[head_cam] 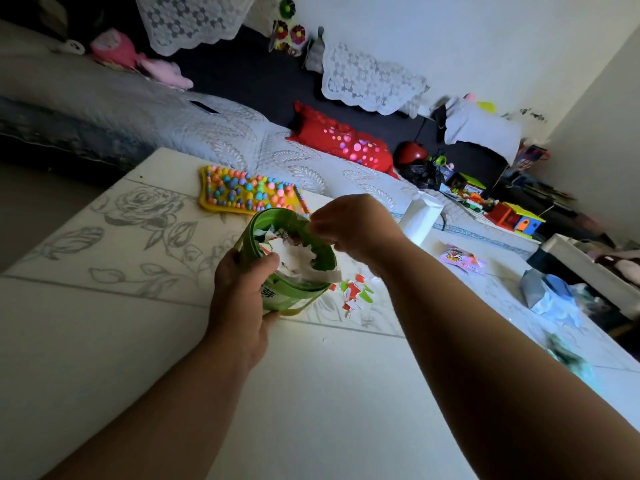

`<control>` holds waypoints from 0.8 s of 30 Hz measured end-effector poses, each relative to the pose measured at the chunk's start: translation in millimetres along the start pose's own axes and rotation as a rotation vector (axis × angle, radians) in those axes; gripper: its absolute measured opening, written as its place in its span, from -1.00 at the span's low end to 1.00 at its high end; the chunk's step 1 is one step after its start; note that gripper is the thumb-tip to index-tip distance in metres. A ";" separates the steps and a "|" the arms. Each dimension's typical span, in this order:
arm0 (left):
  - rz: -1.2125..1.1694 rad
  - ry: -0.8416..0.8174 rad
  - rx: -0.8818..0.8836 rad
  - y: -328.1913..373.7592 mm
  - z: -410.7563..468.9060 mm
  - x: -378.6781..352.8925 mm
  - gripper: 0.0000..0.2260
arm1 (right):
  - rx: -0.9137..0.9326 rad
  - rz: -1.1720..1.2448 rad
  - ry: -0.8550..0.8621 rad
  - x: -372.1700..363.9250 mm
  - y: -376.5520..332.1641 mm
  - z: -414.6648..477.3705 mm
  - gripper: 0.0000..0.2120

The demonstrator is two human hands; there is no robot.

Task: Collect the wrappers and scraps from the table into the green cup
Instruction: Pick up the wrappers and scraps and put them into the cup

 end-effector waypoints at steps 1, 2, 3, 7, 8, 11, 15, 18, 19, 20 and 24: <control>-0.004 0.002 0.001 -0.1 0.7 0.9 -0.60 | -0.015 0.050 0.058 8.4 11.2 -1.4 -0.77; -0.006 0.002 -0.001 0.5 1.3 1.4 -0.60 | -0.049 0.122 0.115 14.7 26.1 -4.5 -0.79; -0.006 0.005 -0.001 0.9 2.0 2.9 -0.62 | -0.092 0.195 0.162 18.4 44.0 -8.1 -0.83; -0.003 -0.003 -0.004 3.2 6.8 6.1 -0.63 | -0.348 0.194 0.104 -4.8 128.9 -10.9 -0.88; -0.004 -0.002 -0.007 3.9 7.1 7.0 -0.62 | -0.413 0.075 0.017 -17.4 145.7 -9.6 -0.84; -0.019 0.004 -0.007 3.7 10.3 10.1 -0.58 | -0.519 -0.169 -0.104 -43.6 175.4 -9.6 -0.69; -0.007 -0.004 -0.006 2.9 13.8 13.6 -0.53 | -0.439 0.038 -0.041 -48.5 176.4 -9.2 -0.19; -0.008 -0.002 -0.011 4.3 15.6 15.4 -0.51 | -0.450 -0.014 -0.052 -46.9 178.2 8.7 -0.04; -0.011 -0.002 -0.007 4.3 16.3 15.8 -0.50 | -0.451 -0.059 -0.091 -46.6 177.5 14.9 -0.03; -0.012 -0.001 -0.005 4.4 16.8 16.1 -0.50 | -0.456 -0.105 -0.150 -46.8 176.9 21.5 -0.05; -0.014 0.009 -0.013 5.0 18.2 16.6 -0.62 | -0.340 -0.327 -0.348 -46.1 165.6 37.7 -0.52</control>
Point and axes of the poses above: each hand's wrist, its own z-axis towards the middle knuckle, its own x-axis out of the back of the hand, y = z × x, the point moved 6 cm from there along z, towards the middle knuckle, and after that the axes turned 15 degrees about -y, right-handed, at the moved point
